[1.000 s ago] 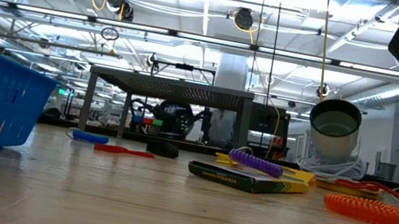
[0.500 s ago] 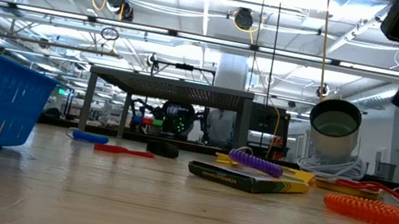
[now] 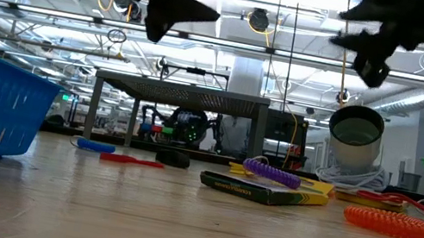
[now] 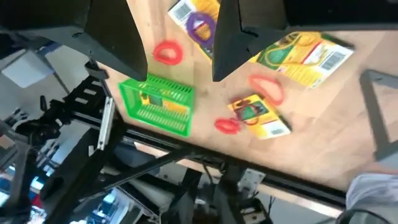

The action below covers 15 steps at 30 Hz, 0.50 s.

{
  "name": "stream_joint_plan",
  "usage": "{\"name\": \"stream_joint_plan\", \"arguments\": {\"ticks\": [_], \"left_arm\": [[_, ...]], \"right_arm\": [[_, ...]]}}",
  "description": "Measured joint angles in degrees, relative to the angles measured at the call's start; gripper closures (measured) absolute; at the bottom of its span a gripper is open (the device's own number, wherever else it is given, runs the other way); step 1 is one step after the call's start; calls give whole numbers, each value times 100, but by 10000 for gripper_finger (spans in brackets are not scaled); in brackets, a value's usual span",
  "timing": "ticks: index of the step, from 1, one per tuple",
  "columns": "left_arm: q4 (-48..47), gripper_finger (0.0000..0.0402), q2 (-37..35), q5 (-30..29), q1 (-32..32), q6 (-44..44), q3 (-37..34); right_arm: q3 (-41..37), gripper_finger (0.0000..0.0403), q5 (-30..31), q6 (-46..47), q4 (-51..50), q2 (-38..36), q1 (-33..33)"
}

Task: Pick & Place Office Desk Supplies
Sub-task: Put the yellow crayon box into the green bin

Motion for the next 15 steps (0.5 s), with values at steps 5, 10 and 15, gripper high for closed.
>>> {"name": "stream_joint_plan", "arguments": {"ticks": [5, 10, 15], "left_arm": [[98, 213, -51, 296, 368, 197, 0], [174, 213, -182, 929, 582, 552, -2], [73, 213, -294, 1550, 666, 571, -9]], "right_arm": [[-2, 261, -539, 896, 133, 710, -365], [-2, 265, -1169, 1604, 1070, 1550, -472], [0, 268, -1501, 2258, 1736, 2228, -428]]}}
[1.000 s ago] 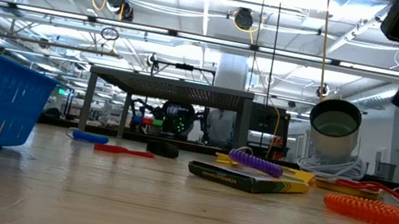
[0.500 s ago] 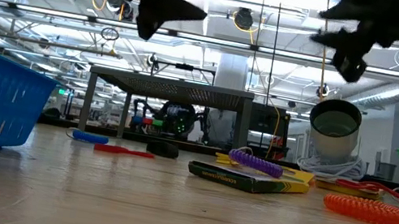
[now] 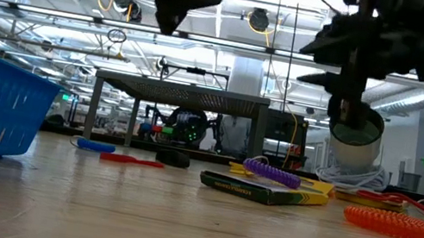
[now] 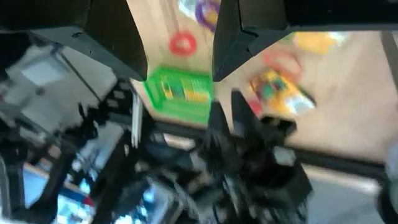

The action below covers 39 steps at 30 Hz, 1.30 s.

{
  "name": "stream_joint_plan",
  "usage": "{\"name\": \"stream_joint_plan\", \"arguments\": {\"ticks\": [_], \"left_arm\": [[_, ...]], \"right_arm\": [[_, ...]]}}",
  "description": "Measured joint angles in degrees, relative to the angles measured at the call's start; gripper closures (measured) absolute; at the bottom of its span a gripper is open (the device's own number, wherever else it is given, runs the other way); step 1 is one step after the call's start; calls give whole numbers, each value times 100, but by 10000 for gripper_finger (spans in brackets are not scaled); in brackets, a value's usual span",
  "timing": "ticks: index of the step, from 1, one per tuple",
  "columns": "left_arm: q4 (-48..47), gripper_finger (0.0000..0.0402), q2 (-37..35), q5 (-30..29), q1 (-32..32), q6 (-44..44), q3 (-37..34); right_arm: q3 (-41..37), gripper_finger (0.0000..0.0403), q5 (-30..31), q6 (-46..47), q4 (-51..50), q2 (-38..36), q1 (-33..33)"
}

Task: Pick & Place Office Desk Supplies
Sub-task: Put the yellow crayon box into the green bin

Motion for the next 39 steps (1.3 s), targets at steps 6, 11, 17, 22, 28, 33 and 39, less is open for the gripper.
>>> {"name": "stream_joint_plan", "arguments": {"ticks": [6, 11, 17, 22, 28, 33, 39], "left_arm": [[-184, 213, -115, 224, -6, 109, 4], [-162, 213, -143, 526, 39, 196, 4], [-273, 213, -141, 876, 171, 189, 4], [-351, 213, -139, 1085, 273, 186, 6], [-393, 213, -138, 1256, 361, 186, 4], [-391, 213, -138, 1254, 409, 229, 4], [-385, 213, -138, 1255, 407, 283, 5]], "right_arm": [[-1, 268, -149, 312, -14, 542, -2], [117, 268, -287, 366, -73, 920, -2], [532, 268, -486, 115, -481, 1361, -11], [1000, 268, -408, -551, -1650, 1421, -40], [1364, 268, -121, -1086, -2729, 1421, -40], [1408, 268, -130, -1206, -3060, 1419, -40], [1408, 268, -133, -1251, -3293, 1419, -33]]}}
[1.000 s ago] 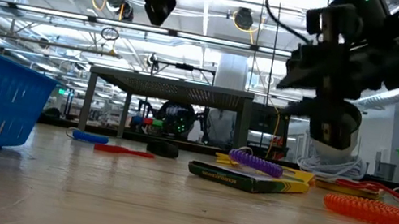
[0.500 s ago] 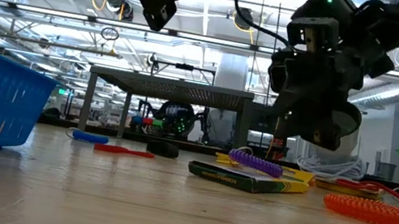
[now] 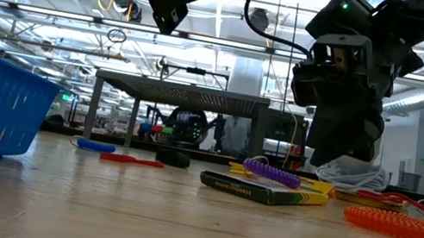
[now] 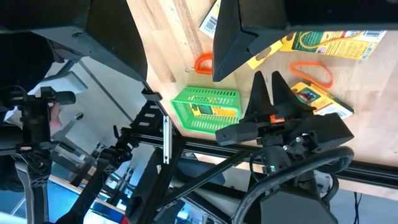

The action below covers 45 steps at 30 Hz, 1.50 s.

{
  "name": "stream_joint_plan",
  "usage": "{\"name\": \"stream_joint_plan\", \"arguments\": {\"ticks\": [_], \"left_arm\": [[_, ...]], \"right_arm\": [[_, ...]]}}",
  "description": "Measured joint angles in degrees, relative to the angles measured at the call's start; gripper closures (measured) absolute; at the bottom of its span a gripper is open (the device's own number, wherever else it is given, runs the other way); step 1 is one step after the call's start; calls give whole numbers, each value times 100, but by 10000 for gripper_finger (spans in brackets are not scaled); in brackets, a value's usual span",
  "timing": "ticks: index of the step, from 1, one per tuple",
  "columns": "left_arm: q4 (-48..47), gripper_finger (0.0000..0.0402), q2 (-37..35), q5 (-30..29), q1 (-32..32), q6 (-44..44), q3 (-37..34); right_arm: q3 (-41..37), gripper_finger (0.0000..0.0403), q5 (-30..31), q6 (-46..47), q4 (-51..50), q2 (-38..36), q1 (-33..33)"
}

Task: Pick & Place Office Desk Supplies
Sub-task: Put the yellow crayon box into the green bin

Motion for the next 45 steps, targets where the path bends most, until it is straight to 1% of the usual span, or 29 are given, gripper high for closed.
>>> {"name": "stream_joint_plan", "arguments": {"ticks": [10, 14, 16, 23, 27, 34, 37, 42, 45], "left_arm": [[0, 213, 0, -4, 2, 80, 1], [0, 213, 0, -4, 0, 151, 1], [0, 213, 0, -6, 2, 158, 1], [-77, 213, 0, -6, 2, 158, 1], [-179, 213, 0, -5, 1, 193, 4], [-205, 213, 0, -6, 2, 202, 4], [-206, 213, 0, -6, 2, 202, 4], [-205, 213, 0, -5, 0, 202, 4], [-205, 213, 0, -6, 0, 200, 4]], "right_arm": [[0, 268, 35, 9, -65, 25, 68], [-4, 268, 170, 98, -85, 117, 113], [2, 268, 236, 145, 74, 184, 143], [1, 268, 972, 311, 299, 190, 352], [0, 268, 1523, 485, 328, 190, 558], [-2, 268, 2195, 757, 623, 192, 882], [-2, 268, 2418, 756, 640, 190, 920], [-123, 268, 2557, 791, 712, 190, 894], [-264, 268, 2560, 912, 1016, 192, 893]]}}
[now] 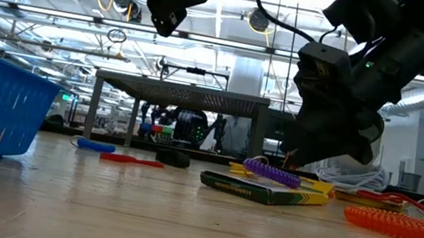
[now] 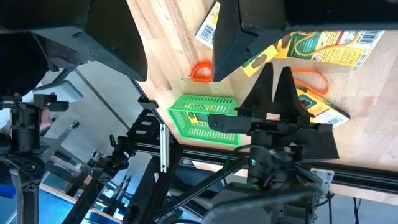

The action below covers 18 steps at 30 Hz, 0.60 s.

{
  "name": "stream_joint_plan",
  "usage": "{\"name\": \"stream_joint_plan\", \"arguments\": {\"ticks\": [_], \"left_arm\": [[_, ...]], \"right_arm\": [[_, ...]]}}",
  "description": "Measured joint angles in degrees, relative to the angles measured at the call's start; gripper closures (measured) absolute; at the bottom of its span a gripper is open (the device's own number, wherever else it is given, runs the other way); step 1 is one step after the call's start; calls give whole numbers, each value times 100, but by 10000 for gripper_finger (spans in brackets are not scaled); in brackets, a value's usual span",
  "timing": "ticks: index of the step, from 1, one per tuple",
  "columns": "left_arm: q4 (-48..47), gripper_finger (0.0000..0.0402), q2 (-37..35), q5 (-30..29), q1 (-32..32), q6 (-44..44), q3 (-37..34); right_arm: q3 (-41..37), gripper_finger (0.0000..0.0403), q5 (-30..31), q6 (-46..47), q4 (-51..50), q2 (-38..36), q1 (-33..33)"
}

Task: Pick & Place Office Desk Supplies
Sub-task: Put the yellow crayon box into the green bin

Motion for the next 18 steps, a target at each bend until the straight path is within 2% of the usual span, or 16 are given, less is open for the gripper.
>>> {"name": "stream_joint_plan", "arguments": {"ticks": [13, 18], "left_arm": [[0, 213, 0, 2, 0, 26, 0], [-3, 213, 0, 0, 0, 27, 0]], "right_arm": [[-123, 268, -21, 145, 336, 198, 48], [-129, 268, -485, 142, 883, 576, 30]]}}
